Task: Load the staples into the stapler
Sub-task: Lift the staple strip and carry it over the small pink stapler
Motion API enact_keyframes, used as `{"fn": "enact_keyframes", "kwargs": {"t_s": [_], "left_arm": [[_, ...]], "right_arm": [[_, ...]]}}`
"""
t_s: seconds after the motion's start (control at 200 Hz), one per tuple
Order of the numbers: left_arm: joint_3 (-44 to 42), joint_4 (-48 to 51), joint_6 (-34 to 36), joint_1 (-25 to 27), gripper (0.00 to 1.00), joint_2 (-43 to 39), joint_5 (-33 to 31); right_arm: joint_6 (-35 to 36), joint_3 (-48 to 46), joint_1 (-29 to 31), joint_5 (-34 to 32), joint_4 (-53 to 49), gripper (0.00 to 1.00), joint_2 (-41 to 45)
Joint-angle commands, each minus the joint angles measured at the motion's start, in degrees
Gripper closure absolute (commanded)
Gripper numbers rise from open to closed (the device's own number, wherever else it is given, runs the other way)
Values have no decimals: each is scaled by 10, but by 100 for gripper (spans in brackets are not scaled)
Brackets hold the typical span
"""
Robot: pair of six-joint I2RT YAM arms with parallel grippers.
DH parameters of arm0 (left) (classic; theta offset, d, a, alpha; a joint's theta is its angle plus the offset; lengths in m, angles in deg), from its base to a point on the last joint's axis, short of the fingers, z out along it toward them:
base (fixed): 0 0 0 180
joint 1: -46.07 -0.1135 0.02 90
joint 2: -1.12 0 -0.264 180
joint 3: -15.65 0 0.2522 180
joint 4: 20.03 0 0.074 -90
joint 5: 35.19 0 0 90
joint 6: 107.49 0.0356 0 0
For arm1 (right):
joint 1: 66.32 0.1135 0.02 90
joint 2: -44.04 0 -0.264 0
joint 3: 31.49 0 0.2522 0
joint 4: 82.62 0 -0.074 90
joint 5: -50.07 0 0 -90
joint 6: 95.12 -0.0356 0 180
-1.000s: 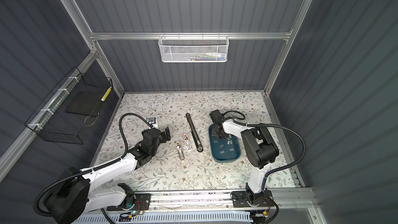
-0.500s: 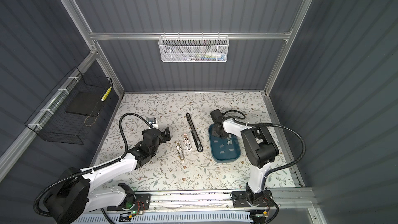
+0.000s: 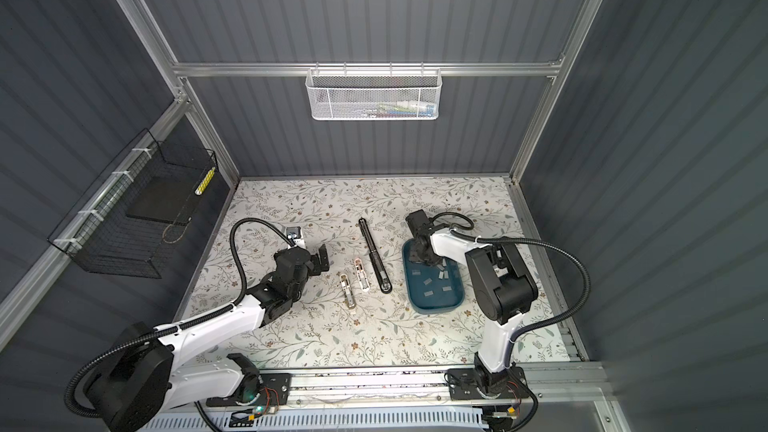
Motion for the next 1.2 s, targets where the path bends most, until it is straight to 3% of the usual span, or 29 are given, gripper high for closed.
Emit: {"fn": "enact_keyframes", "kwargs": {"t_s": [0.0,0.17,0.255,0.315,0.525,0.61,0.685,0.745,0.84,0.92,1.066,1.116,1.196], "left_arm": [[17,26,-14,-3,0,-15,-9],[122,196,-103,-6,0,10,59],[154,252,-97,-6,0,16,119],[147,274,-89,-6,0,3,111],[4,129,-45,-6,0,-48,76],[17,171,-44,-6,0,-17,12],[38,199,-24,-6,0,21,-32],[48,214,-56,-7,0,55,-71],[10,108,-28,-7,0,110,-55],[50,169,-36,6,2,129,-77],[-7,94,-11,8,0,64,-49],[-39,48,-4,6,0,26,-66],[-86,1,8,5,0,-20,-49]], "right_arm": [[14,-23,-2,9,-5,90,26],[32,-67,-2,-11,42,91,94],[44,-85,-2,-24,53,92,124],[49,-94,-1,-17,56,94,146],[25,-88,6,10,33,94,210],[20,-68,6,-8,25,93,227],[63,-82,6,-7,75,92,245],[91,-86,5,-28,110,91,246],[109,-50,5,-70,106,95,233],[117,-52,5,-62,135,95,240],[129,-100,5,12,201,95,278],[131,-120,7,39,225,94,293],[125,-129,7,51,242,92,309]]}}
